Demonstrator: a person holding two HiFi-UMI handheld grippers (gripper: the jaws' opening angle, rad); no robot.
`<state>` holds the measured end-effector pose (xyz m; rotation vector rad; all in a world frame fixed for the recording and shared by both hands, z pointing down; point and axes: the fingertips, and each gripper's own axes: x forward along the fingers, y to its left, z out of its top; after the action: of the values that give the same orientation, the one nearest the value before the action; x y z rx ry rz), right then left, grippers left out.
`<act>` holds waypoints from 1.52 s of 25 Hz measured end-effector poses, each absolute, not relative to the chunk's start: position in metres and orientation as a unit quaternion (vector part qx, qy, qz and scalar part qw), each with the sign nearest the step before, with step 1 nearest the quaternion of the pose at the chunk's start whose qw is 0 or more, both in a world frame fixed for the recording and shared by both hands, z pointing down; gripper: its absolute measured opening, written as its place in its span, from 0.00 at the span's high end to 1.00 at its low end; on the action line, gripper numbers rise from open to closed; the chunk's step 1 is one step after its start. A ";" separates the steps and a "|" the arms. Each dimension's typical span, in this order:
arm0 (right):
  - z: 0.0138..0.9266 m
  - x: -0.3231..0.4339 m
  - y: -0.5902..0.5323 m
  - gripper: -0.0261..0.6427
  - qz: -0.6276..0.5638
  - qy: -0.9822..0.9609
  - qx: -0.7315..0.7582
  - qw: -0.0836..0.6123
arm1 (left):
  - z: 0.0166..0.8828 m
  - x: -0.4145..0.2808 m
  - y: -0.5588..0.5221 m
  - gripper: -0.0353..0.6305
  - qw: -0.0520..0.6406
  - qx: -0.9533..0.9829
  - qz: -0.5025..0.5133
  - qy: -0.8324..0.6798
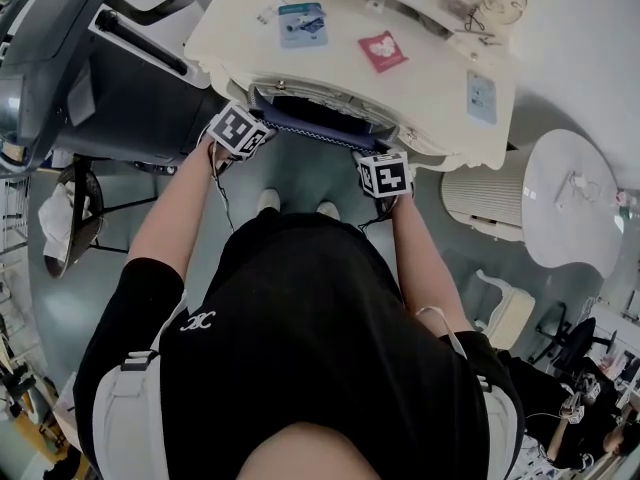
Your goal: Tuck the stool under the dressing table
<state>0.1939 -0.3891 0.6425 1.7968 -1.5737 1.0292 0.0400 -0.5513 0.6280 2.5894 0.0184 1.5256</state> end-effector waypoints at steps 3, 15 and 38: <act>0.645 0.193 -0.387 0.61 0.376 -0.586 0.667 0.264 | 0.628 0.039 -0.551 0.62 0.070 0.864 0.498 0.000; 0.578 0.193 -0.383 0.93 0.305 -0.597 0.724 0.162 | 0.549 0.041 -0.560 0.87 0.141 0.914 0.372 -0.080; 0.365 0.227 -0.440 0.95 0.104 -0.533 0.839 0.025 | 0.361 0.128 -0.539 0.94 0.055 0.958 0.177 -0.216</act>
<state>0.2274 -0.4395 0.3648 2.5963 -1.6482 0.3217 0.1284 -0.5390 0.3614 2.9099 -0.6571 0.5385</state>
